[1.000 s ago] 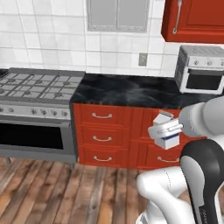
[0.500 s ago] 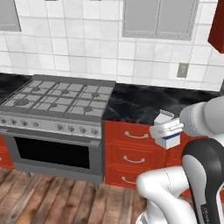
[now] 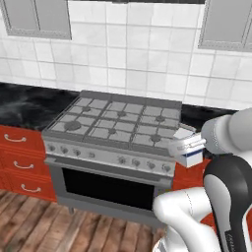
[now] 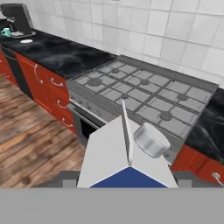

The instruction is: Take a sugar cube from the saucer and place it inside the coffee. Then, grab milk from the fridge and place it next to the coffee on the counter to sweeten the coffee.

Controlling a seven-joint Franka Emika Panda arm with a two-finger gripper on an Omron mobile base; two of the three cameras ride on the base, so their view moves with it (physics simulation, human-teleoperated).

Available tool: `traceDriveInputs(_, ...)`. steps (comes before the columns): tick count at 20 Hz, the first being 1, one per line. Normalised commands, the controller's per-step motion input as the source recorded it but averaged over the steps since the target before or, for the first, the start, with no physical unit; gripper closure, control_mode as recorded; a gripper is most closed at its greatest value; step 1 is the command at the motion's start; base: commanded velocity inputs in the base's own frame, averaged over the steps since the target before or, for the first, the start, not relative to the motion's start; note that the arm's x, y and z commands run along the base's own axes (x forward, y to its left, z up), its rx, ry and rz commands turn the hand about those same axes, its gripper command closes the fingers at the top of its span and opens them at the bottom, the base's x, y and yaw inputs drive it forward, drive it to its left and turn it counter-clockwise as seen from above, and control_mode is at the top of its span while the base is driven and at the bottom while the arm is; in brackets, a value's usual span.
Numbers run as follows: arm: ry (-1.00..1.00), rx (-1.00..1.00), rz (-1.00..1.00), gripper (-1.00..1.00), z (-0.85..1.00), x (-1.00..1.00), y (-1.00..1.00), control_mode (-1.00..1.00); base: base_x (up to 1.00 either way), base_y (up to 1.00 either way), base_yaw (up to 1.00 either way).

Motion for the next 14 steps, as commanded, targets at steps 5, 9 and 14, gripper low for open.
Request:
traceDriveInputs(5,0.00,0.00,0.00,1.00,0.00,0.00,0.00,1.00,0.97,1.00,0.02)
traceDriveInputs(9,0.00,0.00,0.00,1.00,0.00,0.00,0.00,1.00,0.78,1.00,0.00)
traceDriveInputs(14,0.00,0.00,0.00,1.00,0.00,0.00,0.00,1.00,0.49,1.00,0.00)
